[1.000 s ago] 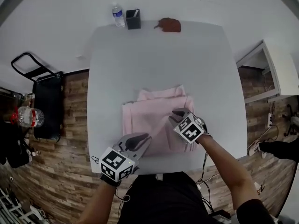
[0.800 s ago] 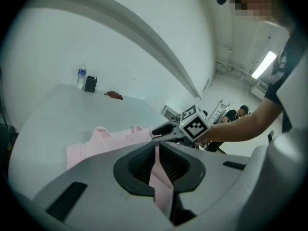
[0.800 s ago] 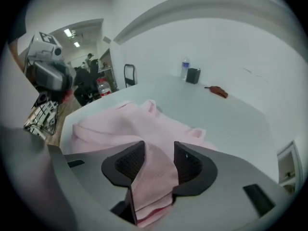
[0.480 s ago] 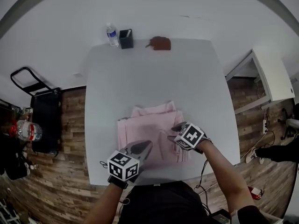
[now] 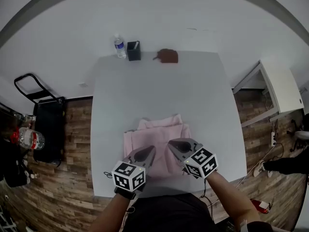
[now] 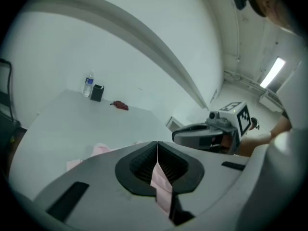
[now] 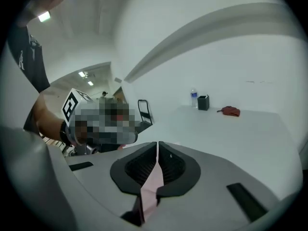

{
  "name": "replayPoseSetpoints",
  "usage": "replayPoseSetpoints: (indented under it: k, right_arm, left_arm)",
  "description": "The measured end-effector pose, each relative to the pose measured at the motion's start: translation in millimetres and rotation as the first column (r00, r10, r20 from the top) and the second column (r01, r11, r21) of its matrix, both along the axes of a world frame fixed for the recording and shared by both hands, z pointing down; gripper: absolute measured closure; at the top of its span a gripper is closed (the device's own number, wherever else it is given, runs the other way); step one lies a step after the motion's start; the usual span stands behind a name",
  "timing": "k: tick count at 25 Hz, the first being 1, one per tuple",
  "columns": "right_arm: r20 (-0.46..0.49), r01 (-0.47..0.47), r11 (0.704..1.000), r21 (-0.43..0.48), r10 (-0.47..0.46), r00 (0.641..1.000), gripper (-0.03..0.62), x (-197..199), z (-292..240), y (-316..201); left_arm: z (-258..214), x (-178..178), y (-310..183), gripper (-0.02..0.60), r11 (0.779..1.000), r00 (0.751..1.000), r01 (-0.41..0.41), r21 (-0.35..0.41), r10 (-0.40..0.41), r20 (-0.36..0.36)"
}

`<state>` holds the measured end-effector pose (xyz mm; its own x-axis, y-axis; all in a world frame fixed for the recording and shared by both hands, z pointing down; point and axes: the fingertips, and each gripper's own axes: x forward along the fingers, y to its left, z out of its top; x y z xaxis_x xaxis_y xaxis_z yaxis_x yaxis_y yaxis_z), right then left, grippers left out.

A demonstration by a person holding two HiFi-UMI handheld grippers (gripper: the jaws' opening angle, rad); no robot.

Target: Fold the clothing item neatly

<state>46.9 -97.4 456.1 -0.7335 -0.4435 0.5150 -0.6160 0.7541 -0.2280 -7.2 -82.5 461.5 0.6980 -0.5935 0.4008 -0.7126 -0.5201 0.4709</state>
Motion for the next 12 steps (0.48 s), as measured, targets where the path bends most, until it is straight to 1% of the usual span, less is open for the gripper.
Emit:
replayPoseSetpoints:
  k: [2, 4, 5, 8, 12]
  right_arm:
    - [0.018, -0.025, 1.0, 0.018, 0.024, 1.0, 0.571, -6.5, -9.2, 5.2]
    - [0.042, -0.05, 0.998, 0.032, 0.049, 0.998, 0.572, -9.3, -19.1, 5.0]
    - [0.055, -0.066, 0.997, 0.038, 0.064, 0.996, 0.576, -9.2, -23.9, 3.7]
    - [0.088, -0.107, 0.993, 0.044, 0.103, 0.991, 0.579, -5.5, -32.1, 0.5]
    - [0.103, -0.127, 0.991, 0.031, 0.123, 0.987, 0.58, -3.5, -32.5, 0.5]
  left_arm:
    - [-19.4, 1.7, -3.8, 0.571, 0.998, 1.0, 0.013, 0.059, -0.012, -0.025]
    - [-35.9, 5.6, -5.5, 0.575, 0.992, 1.0, 0.023, 0.124, -0.022, -0.012]
    - [-41.2, 7.1, -5.5, 0.575, 0.989, 0.999, 0.034, 0.144, -0.034, 0.001]
    - [-44.4, 11.4, -3.3, 0.577, 0.987, 0.997, 0.066, 0.145, -0.07, 0.024]
    - [-41.8, 12.9, -1.3, 0.577, 0.988, 0.996, 0.067, 0.141, -0.074, 0.045]
